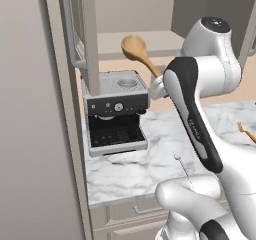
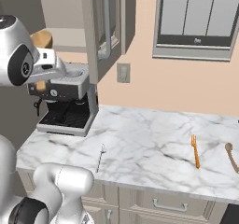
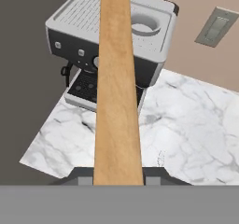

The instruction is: Organize the utensils by type. Pick up the wooden spoons from the counter and place them in the open cabinet. Then pick up the metallic utensils from the counter and place them in the open drawer.

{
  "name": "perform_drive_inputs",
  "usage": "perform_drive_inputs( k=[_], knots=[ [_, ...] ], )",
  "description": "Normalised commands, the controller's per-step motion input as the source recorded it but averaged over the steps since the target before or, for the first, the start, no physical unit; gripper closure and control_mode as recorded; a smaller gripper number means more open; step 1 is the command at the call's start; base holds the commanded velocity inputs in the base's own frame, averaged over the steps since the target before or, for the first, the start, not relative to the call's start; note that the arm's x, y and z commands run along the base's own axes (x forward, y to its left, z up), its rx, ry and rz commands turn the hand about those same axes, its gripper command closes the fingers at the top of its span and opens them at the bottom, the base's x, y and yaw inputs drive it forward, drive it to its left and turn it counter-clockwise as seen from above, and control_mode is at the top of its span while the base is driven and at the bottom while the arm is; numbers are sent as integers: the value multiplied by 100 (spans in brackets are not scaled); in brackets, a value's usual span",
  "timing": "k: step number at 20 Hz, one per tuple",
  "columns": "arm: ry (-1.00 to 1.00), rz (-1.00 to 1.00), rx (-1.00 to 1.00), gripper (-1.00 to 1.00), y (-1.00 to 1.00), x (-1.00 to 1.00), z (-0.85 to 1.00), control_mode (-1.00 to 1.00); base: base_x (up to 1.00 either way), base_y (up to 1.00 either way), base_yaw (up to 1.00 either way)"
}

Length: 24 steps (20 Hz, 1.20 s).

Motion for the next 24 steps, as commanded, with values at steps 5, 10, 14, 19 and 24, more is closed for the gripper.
perform_drive_inputs(
  k=[5,10,14,19,24],
  knots=[
    [1,7,0,100,9,41,0,-100,0,0,0],
    [-4,6,0,100,-1,64,0,-100,0,0,0],
    [0,0,0,100,-1,59,20,-100,0,0,0],
    [1,0,-2,100,0,47,14,-100,0,0,0],
    [-1,0,-7,100,0,39,2,-100,0,0,0]
  ],
)
